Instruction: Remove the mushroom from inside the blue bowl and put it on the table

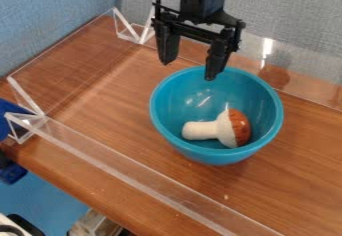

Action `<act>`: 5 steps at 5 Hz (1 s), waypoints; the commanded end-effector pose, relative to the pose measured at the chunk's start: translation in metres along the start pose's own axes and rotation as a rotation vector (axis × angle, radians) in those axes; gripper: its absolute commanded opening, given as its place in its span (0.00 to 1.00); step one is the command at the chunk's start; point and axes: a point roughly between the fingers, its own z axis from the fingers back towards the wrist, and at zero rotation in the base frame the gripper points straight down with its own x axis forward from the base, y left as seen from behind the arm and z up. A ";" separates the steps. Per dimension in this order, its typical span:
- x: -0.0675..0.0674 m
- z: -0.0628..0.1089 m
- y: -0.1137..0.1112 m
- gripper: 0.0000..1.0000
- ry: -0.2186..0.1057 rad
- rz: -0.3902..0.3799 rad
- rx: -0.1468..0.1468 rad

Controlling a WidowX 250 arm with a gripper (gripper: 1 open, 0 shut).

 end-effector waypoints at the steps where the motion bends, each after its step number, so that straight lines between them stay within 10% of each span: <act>1: 0.001 -0.008 -0.005 1.00 0.005 -0.033 0.000; 5: 0.016 -0.069 -0.033 1.00 0.008 -0.167 -0.001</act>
